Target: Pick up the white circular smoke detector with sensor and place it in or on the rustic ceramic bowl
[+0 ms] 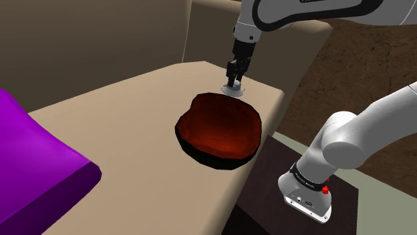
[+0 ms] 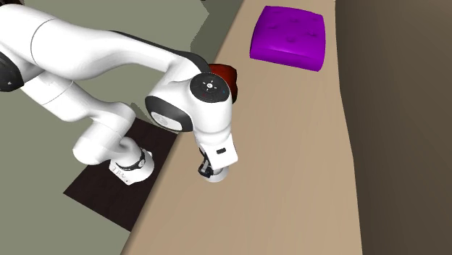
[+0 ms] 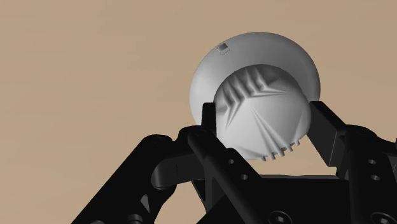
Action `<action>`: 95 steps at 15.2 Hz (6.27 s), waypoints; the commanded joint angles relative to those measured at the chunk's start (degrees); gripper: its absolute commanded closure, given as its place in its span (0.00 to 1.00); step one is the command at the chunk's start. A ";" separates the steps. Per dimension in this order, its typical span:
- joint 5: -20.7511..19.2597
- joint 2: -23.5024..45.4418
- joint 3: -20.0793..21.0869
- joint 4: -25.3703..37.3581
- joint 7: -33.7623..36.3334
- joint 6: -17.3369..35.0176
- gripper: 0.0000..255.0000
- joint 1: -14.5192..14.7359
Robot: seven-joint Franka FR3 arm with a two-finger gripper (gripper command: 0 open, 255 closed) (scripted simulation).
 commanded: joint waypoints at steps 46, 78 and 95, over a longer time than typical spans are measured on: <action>2.48 0.36 5.54 26.16 8.41 -25.62 1.00 2.62; 11.41 -0.63 25.93 18.38 34.47 -16.15 1.00 10.43; 11.30 -0.42 25.88 19.18 34.52 -16.74 0.00 10.37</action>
